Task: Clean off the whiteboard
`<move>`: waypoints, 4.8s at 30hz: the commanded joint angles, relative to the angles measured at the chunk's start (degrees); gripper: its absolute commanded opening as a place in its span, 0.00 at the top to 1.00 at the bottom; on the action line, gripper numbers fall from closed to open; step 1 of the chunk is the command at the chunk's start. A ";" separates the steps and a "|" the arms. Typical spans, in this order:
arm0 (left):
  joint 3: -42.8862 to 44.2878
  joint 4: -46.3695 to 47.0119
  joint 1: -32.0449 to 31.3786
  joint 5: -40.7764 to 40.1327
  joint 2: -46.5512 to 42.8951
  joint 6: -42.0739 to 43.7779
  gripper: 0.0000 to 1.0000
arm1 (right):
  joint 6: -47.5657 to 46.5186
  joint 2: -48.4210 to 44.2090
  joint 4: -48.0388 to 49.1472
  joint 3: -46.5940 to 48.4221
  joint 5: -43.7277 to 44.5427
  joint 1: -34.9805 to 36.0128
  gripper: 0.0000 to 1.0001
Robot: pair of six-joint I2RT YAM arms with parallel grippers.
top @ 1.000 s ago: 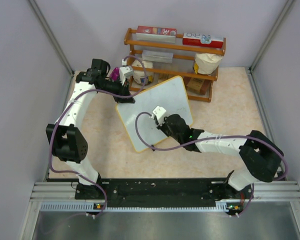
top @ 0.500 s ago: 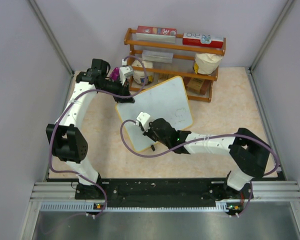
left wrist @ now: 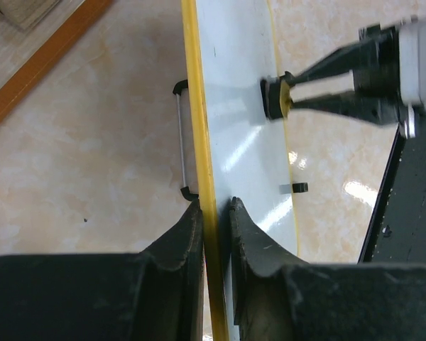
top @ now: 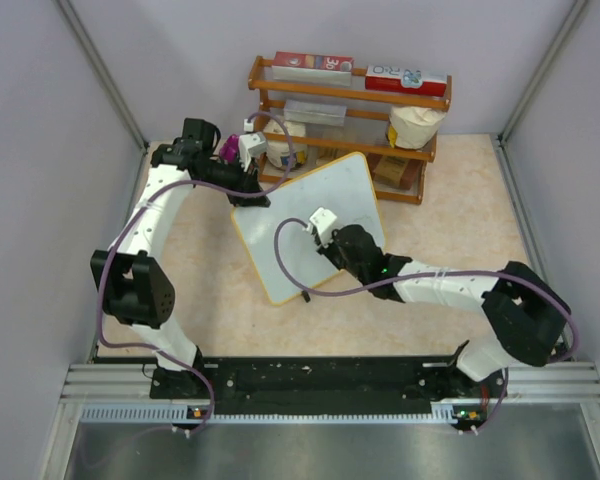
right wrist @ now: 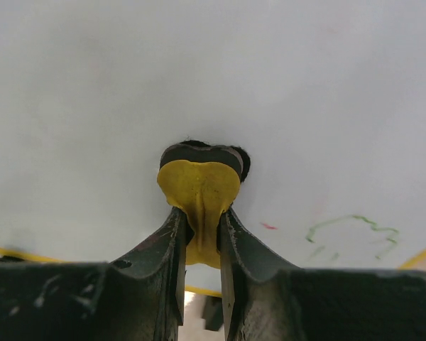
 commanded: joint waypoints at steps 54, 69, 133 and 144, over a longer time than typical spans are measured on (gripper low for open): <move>-2.44 -2.58 -1.31 -2.07 -1.80 5.43 1.00 | 0.10 -3.02 5.66 -1.41 -6.60 -6.77 1.00; -2.71 -3.37 -1.31 -2.42 -1.97 6.75 1.00 | 0.72 -4.87 7.95 -5.63 -11.17 -23.38 1.00; -2.71 -3.01 -1.22 -2.42 -2.41 5.87 1.00 | 19.96 -4.43 -2.69 -7.04 -14.07 -26.11 1.00; -2.80 -3.45 -1.22 -2.42 -2.59 6.48 1.00 | 24.97 -3.02 -7.43 -4.75 -8.54 -28.14 1.00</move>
